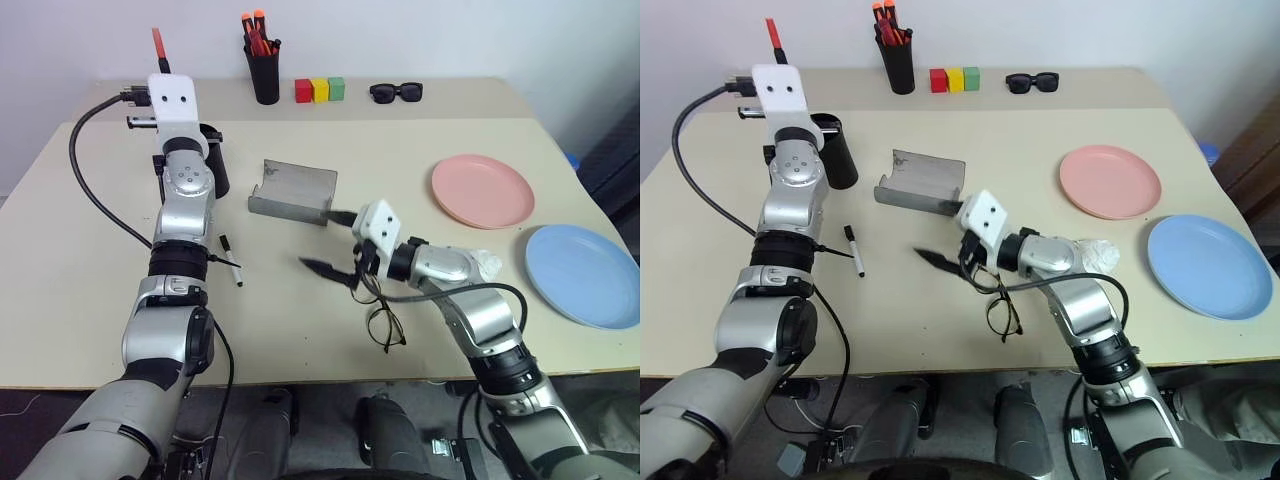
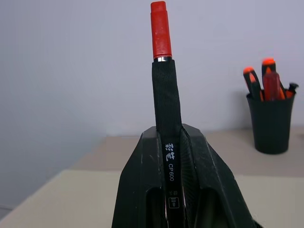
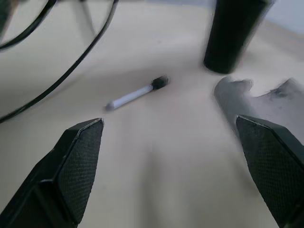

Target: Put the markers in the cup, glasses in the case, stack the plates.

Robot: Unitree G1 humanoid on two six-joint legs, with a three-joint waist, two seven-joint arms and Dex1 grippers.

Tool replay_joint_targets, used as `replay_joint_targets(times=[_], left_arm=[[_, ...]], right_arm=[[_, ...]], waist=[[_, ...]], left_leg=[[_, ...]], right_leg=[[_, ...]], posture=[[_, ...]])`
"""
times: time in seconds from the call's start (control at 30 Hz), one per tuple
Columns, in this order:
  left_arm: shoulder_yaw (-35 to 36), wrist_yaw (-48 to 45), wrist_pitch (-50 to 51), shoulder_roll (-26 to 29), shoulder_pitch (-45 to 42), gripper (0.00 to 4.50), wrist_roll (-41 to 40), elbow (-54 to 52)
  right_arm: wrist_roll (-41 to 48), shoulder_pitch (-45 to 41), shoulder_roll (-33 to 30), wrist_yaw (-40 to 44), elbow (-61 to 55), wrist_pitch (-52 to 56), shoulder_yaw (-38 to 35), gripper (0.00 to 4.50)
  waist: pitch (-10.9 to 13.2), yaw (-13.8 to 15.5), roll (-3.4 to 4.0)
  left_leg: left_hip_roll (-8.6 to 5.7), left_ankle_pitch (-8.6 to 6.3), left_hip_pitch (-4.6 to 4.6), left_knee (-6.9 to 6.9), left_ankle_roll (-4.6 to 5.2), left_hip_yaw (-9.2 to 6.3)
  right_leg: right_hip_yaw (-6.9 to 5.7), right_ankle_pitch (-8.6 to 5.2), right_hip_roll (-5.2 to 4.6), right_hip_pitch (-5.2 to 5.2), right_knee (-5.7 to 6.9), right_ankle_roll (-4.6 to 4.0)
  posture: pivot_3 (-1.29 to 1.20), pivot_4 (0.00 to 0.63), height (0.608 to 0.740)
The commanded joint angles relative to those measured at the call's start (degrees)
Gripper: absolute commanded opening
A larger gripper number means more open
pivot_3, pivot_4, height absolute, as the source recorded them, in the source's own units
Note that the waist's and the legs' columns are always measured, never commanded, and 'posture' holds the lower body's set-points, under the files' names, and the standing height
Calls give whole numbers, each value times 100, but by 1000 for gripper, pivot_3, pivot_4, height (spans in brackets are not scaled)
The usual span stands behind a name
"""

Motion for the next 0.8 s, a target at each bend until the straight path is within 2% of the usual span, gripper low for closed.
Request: replay_joint_targets(times=[0.03, 0.47, 0.67, 0.8], left_arm=[[-22, 34, -310, 28, -186, 58, -79, 22], [-6, 124, -451, -90, -43, 58, -223, 217], [-43, 210, -416, -124, 38, 2824, -230, 207], [-59, 242, -401, -132, 48, 2824, -249, 200]], right_arm=[[68, -417, 219, -554, 177, -247, -579, 4500], [29, -518, 391, -681, 459, -511, -617, 4500], [33, -514, 414, -679, 456, -509, -615, 4500], [32, -508, 421, -679, 451, -505, -613, 4500]], waist=[[0, 4, 0], [0, -2, 0], [0, -8, 0], [0, -7, 0]], left_leg=[[0, 0, 0, 1, 0, 0], [-1, 0, 0, 0, 2, 1], [-1, 0, 0, 0, 2, 0], [-1, 0, 0, 0, 2, 0]], right_leg=[[0, 0, 0, 0, 0, 0], [-1, 1, 0, 0, 3, 2], [-1, 1, 0, 0, 4, 2], [0, 1, 0, 0, 4, 2]], posture=[[0, 150, 740], [0, 150, 740], [0, 150, 740], [0, 150, 740]])
